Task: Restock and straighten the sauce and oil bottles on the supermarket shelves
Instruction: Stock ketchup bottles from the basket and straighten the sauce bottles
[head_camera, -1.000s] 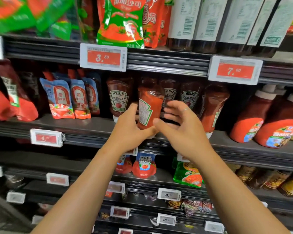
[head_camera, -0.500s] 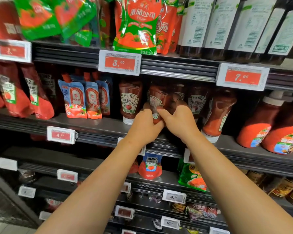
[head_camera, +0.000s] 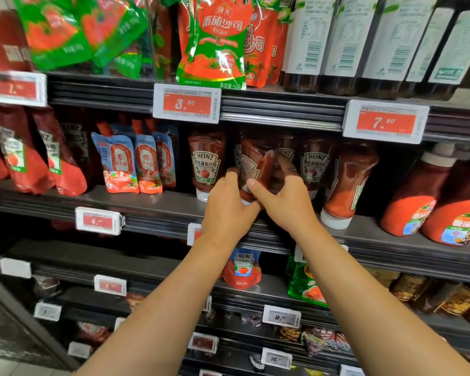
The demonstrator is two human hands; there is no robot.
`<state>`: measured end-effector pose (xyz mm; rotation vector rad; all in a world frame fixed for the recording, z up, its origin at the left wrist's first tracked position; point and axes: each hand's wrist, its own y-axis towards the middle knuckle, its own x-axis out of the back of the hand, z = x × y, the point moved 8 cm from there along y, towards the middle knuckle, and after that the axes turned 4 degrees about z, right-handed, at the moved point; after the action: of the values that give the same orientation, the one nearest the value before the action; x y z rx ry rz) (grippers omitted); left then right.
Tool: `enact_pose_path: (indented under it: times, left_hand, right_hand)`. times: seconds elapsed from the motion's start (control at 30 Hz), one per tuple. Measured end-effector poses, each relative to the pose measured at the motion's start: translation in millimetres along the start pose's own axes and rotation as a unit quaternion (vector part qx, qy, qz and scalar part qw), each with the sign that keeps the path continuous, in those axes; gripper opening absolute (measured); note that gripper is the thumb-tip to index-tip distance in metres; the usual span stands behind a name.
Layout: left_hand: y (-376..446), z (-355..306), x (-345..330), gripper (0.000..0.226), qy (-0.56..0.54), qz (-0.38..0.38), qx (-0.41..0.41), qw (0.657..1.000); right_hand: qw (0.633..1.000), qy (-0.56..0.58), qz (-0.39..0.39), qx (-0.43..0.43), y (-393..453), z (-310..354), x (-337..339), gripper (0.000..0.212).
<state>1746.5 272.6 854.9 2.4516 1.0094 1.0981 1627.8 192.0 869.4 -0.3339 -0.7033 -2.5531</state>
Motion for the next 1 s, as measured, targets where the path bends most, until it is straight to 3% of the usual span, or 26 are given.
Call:
enact_pose_path:
  times: [0.1, 0.23, 0.47, 0.6, 0.83, 0.9, 1.0]
  left_hand:
    - [0, -1, -3, 0.037, 0.003, 0.028, -0.024, 0.999]
    - [0, -1, -1, 0.043, -0.029, 0.036, -0.023, 0.999]
    - [-3, -2, -1, 0.037, -0.076, 0.064, -0.039, 0.994]
    - [-3, -3, -2, 0.052, -0.026, 0.052, -0.039, 0.998]
    - [-2, -1, 5, 0.039, -0.028, 0.041, -0.037, 0.998]
    - [-4, -3, 15, 0.045, -0.001, 0.021, -0.049, 0.999]
    - [-9, 4, 49, 0.047, 0.015, -0.086, -0.041, 0.995]
  right_hand:
    - [0.999, 0.04, 0.003, 0.002, 0, -1, 6, 0.042]
    - [0.998, 0.013, 0.058, -0.012, 0, -6, 1, 0.037]
    - [1.0, -0.012, 0.025, -0.008, 4, -8, 9, 0.063]
    - [1.0, -0.018, 0.007, -0.018, 5, -10, 10, 0.061]
    - [0.999, 0.009, 0.033, -0.034, 2, -18, 10, 0.054]
    - [0.998, -0.03, 0.036, -0.029, 2, -16, 11, 0.05]
    - [0.995, -0.093, 0.009, -0.023, 4, -11, 10, 0.051]
